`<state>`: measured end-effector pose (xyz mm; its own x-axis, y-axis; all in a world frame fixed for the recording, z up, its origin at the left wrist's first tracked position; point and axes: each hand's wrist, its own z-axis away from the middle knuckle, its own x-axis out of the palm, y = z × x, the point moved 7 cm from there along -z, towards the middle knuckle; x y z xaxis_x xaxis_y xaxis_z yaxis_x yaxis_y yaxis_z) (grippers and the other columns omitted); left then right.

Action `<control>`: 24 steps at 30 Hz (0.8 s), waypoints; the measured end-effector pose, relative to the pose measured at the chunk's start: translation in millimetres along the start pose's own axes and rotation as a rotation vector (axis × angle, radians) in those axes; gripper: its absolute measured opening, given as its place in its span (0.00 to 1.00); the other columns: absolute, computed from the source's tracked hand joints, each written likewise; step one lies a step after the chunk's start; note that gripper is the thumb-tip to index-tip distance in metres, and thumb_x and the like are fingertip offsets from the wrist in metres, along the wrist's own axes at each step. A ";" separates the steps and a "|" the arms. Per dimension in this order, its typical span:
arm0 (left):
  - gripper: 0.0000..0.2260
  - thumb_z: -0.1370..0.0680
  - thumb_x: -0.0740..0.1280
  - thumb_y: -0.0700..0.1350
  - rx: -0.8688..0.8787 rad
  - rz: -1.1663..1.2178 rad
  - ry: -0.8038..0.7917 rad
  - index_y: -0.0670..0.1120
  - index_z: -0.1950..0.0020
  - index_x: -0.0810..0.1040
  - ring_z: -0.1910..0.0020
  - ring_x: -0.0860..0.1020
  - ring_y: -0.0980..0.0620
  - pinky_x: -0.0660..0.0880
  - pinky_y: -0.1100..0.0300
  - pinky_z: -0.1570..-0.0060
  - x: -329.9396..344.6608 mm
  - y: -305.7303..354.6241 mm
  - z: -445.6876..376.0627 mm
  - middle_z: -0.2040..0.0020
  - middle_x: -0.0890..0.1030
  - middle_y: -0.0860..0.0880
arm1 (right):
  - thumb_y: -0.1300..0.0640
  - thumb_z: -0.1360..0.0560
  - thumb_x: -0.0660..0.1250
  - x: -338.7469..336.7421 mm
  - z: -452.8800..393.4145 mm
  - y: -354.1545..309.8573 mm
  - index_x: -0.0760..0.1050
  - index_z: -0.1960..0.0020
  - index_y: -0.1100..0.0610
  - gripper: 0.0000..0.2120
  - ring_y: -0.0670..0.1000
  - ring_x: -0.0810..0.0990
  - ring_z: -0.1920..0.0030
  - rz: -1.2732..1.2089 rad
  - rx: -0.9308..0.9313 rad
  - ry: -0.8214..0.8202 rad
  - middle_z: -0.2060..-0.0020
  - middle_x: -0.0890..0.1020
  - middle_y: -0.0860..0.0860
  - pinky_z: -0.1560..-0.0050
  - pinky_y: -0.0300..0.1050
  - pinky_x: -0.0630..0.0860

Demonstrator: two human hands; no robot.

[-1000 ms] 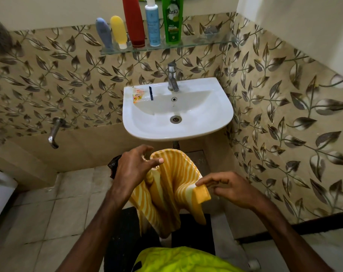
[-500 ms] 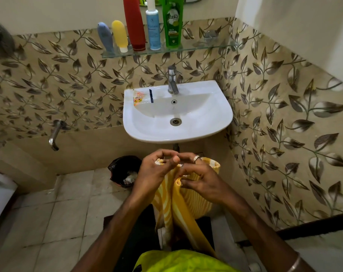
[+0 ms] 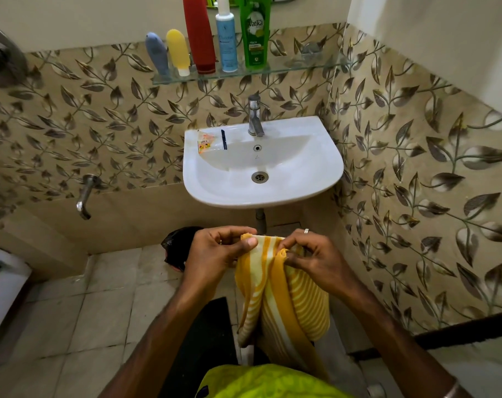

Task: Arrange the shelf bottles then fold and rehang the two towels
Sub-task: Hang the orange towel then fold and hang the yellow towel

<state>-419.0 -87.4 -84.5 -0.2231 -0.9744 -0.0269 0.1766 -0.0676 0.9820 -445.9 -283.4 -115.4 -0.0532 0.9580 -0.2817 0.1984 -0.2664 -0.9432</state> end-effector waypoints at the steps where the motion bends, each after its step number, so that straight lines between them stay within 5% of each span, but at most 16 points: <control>1: 0.09 0.27 0.74 0.39 0.014 0.001 0.031 0.42 0.48 0.86 0.67 0.82 0.56 0.73 0.66 0.73 0.4 0.2 0.7 0.62 0.86 0.48 | 0.57 0.31 0.75 -0.9 1.1 -0.9 0.84 0.56 0.51 0.04 0.47 0.80 0.47 0.036 -0.019 0.016 0.51 0.82 0.47 0.44 0.41 0.75; 4: 0.08 0.26 0.74 0.41 0.063 -0.017 0.099 0.45 0.48 0.86 0.60 0.86 0.52 0.78 0.61 0.66 2.8 -1.2 1.7 0.58 0.87 0.48 | 0.51 0.31 0.74 -7.6 5.9 -9.2 0.84 0.56 0.51 0.06 0.48 0.75 0.38 0.151 -0.080 0.101 0.42 0.76 0.47 0.38 0.40 0.73; 10: 0.09 0.25 0.73 0.39 0.139 -0.025 0.023 0.44 0.45 0.86 0.51 0.86 0.51 0.81 0.57 0.53 19.1 0.9 3.8 0.52 0.88 0.49 | 0.54 0.27 0.73 1.7 6.2 -23.8 0.83 0.56 0.55 0.04 0.50 0.82 0.59 0.064 -0.081 0.050 0.61 0.84 0.48 0.58 0.49 0.79; 15: 0.11 0.24 0.72 0.39 0.206 -0.053 -0.087 0.42 0.42 0.85 0.44 0.84 0.50 0.81 0.49 0.44 32.4 3.2 8.5 0.46 0.87 0.48 | 0.50 0.28 0.74 -3.4 5.4 -23.0 0.82 0.58 0.54 0.08 0.50 0.83 0.62 0.066 -0.067 0.137 0.63 0.84 0.49 0.61 0.54 0.80; 24: 0.20 0.30 0.77 0.45 0.345 -0.156 -0.149 0.44 0.39 0.83 0.44 0.84 0.55 0.81 0.56 0.45 33.6 9.3 21.9 0.45 0.86 0.51 | 0.48 0.30 0.74 -1.9 4.1 -22.6 0.82 0.59 0.55 0.10 0.52 0.83 0.64 0.071 -0.067 0.154 0.64 0.84 0.50 0.65 0.62 0.78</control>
<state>-445.9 -116.0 -72.2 -0.3624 -0.9148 -0.1784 -0.1972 -0.1118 0.9740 -454.3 -279.6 -94.2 0.1127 0.9432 -0.3125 0.2613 -0.3316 -0.9065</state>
